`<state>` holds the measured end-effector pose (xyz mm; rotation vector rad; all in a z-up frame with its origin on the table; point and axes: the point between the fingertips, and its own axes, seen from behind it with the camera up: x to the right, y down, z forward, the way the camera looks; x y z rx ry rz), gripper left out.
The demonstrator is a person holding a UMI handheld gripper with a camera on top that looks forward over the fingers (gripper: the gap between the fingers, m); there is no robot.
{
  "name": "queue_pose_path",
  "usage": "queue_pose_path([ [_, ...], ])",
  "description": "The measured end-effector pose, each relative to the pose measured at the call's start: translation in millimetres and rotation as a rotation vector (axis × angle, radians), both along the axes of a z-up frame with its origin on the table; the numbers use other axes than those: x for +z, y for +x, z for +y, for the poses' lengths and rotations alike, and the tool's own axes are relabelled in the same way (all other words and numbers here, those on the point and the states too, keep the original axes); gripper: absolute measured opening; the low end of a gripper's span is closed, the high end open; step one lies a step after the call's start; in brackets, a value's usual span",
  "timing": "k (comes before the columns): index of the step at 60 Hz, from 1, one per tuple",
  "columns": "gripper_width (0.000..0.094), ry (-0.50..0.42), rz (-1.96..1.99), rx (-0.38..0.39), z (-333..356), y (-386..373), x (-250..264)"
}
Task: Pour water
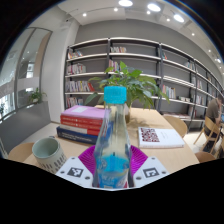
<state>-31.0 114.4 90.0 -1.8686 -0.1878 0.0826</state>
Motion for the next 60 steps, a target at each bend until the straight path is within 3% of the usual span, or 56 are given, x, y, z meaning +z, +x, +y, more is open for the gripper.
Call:
queue_pose_path([
  [2,0.0408,0.048,0.024,0.003,1.4,2.0,10.1],
  [8,0.0428,0.054,0.046,0.002,-0.3,1.5,6.1],
  [17,0.0544,0.050,0.039,0.008,-2.2,0.0,5.7],
  [24,0.0773,-0.044,0.029,-0.026,-14.6,7.8,-8.7],
  [28,0.0843,-0.081,0.028,-0.045,-30.9,13.7,-14.3],
  [42,0.0836,-0.249,-0.012,-0.135,-136.7,28.2,-38.0],
  [48,0.0840,-0.322,0.018,-0.136,-191.6,11.1,-23.9],
  [60,0.0843,-0.293,0.011,-0.122,-236.1,-20.7,43.2],
])
